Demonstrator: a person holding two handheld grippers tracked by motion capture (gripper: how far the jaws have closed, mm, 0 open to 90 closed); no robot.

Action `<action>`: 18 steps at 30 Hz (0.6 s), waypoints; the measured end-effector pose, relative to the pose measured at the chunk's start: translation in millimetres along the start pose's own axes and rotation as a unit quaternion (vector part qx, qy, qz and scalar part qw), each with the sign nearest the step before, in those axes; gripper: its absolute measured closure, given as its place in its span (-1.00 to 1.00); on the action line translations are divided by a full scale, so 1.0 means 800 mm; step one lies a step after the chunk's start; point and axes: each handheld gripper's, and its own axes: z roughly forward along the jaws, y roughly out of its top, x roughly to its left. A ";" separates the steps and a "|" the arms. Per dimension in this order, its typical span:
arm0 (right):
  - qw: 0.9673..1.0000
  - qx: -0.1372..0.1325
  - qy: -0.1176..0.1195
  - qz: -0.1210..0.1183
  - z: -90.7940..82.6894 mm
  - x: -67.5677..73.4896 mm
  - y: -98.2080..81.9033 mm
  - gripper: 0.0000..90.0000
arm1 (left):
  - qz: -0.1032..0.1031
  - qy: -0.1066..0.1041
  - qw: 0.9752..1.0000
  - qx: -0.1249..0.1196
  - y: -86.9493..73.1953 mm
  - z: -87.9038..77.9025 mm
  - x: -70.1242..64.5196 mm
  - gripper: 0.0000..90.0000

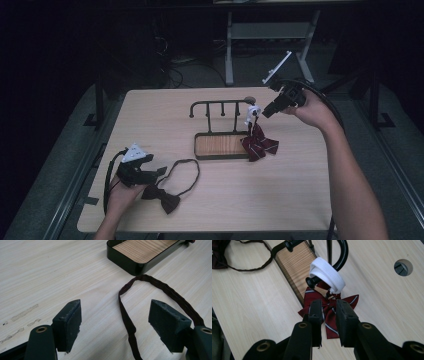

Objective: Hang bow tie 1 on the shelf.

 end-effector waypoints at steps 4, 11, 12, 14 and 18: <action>1.000 -0.003 0.001 -0.004 0.000 0.003 -0.002 0.63 | -0.002 0.000 1.000 -0.001 0.000 0.000 0.000 -0.40; 1.000 -0.007 0.012 -0.012 0.003 0.007 -0.010 0.54 | 0.001 0.000 1.000 0.002 0.000 -0.001 0.001 -0.40; 1.000 -0.008 0.011 -0.014 0.004 0.008 -0.011 0.52 | 0.000 0.000 1.000 0.002 0.000 0.000 0.001 -0.40; 1.000 -0.009 0.014 -0.015 0.004 0.009 -0.012 0.51 | 0.000 0.000 1.000 0.002 0.000 0.000 0.001 -0.40; 1.000 -0.009 0.018 -0.018 0.009 0.014 -0.016 0.46 | 0.001 0.001 1.000 0.002 0.000 -0.001 0.001 -0.40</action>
